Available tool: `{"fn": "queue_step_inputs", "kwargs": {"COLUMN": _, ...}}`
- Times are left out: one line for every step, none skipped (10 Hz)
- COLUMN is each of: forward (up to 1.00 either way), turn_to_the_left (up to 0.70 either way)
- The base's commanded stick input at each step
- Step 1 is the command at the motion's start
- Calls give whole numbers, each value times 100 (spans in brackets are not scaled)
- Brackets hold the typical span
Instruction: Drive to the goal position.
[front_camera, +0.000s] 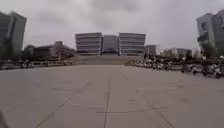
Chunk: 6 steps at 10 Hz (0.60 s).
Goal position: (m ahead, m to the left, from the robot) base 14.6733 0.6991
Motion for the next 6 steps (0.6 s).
{"fn": "queue_step_inputs", "kwargs": {"forward": 100, "turn_to_the_left": 0}}
{"fn": "queue_step_inputs", "kwargs": {"forward": 100, "turn_to_the_left": 0}}
{"fn": "queue_step_inputs", "kwargs": {"forward": 100, "turn_to_the_left": 0}}
{"fn": "queue_step_inputs", "kwargs": {"forward": 100, "turn_to_the_left": 0}}
{"fn": "queue_step_inputs", "kwargs": {"forward": 100, "turn_to_the_left": 0}}
{"fn": "queue_step_inputs", "kwargs": {"forward": 100, "turn_to_the_left": 0}}
